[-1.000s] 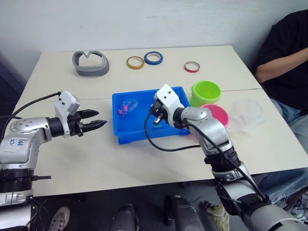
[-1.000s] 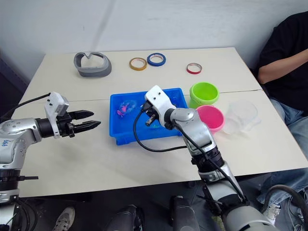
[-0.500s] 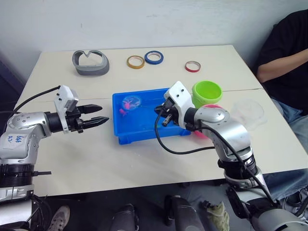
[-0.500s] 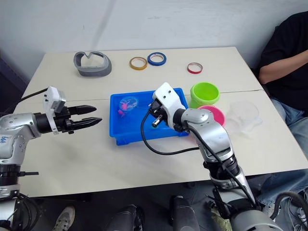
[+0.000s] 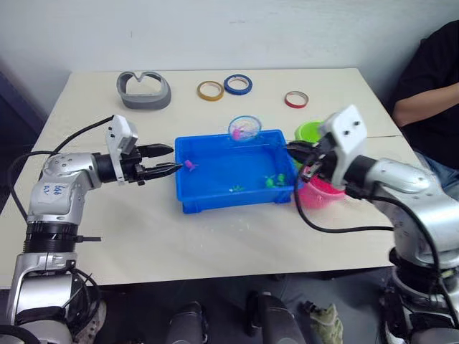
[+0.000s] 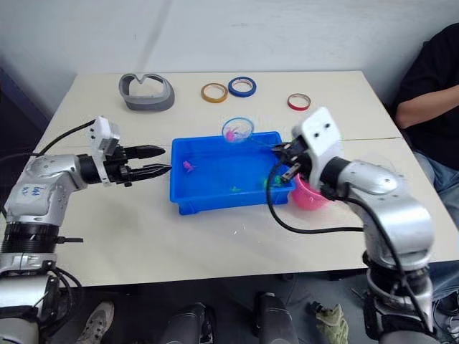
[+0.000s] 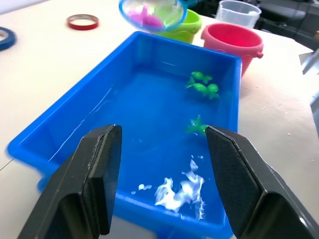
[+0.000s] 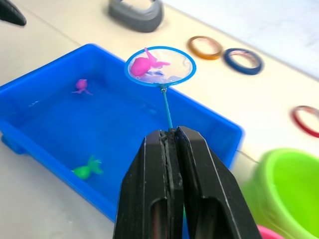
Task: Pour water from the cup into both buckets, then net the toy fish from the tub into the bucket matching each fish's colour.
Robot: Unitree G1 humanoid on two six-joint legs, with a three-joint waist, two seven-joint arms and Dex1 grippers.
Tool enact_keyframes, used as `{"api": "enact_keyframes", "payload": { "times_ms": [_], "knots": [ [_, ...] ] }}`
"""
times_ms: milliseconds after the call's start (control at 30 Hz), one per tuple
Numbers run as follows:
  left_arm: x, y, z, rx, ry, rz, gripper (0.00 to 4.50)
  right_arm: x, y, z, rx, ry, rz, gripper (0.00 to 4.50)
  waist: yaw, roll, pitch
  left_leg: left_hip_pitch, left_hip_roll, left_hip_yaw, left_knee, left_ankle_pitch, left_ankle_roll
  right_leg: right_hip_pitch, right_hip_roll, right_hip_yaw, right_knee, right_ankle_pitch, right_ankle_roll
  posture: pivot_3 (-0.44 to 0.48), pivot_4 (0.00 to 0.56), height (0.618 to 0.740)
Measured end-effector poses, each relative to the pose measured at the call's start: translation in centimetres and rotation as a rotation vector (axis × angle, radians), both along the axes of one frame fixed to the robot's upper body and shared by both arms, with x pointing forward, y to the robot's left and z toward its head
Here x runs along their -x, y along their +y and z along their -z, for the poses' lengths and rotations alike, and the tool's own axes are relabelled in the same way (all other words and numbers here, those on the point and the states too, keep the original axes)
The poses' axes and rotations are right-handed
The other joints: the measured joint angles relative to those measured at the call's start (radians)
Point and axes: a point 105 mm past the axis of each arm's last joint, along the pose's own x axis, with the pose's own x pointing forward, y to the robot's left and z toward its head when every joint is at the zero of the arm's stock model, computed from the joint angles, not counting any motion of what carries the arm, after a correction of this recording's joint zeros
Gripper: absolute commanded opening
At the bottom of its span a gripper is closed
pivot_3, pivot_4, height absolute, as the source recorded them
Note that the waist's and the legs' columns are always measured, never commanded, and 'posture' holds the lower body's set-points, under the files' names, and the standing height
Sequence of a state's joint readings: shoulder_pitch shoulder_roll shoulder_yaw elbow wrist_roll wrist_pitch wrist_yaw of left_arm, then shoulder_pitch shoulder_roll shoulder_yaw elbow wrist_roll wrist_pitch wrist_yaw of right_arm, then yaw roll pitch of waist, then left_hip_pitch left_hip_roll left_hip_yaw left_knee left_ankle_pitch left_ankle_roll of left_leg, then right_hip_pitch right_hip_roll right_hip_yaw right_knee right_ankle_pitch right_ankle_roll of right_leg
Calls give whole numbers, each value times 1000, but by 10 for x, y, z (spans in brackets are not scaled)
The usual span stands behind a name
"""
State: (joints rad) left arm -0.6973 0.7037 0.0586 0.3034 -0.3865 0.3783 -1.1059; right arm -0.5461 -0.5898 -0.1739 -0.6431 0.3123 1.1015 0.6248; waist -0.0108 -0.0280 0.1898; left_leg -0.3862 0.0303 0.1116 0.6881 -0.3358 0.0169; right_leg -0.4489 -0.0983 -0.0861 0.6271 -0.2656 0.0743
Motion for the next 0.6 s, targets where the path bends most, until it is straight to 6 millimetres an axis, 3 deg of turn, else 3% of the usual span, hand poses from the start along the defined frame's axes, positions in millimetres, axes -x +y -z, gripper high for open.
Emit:
{"api": "enact_keyframes", "payload": {
  "times_ms": [267, 400, 600],
  "knots": [
    [-18, -36, -10, 29, -15, 152, 2970, 43, -68, -12, 51, -49, 261, 0, 19, 0, 0, -1, -1, -1, 2, 0, 2, 1, 3, -1, 0, 0, 1, 0, 150, 713],
    [-25, -50, -5, 31, -1, 206, 2970, 67, -103, 3, 52, 33, 407, 0, 29, 0, 0, -1, -2, -1, 4, 0, 4, 1, 3, -1, 0, 1, 2, 0, 150, 713],
    [-34, -62, -5, 22, -18, 234, 2970, 88, -123, 27, 134, 123, 471, 0, 34, 0, 0, -1, -2, -1, 7, -1, 8, 2, 2, 0, -1, 2, 3, 0, 150, 713]
  ]
}}
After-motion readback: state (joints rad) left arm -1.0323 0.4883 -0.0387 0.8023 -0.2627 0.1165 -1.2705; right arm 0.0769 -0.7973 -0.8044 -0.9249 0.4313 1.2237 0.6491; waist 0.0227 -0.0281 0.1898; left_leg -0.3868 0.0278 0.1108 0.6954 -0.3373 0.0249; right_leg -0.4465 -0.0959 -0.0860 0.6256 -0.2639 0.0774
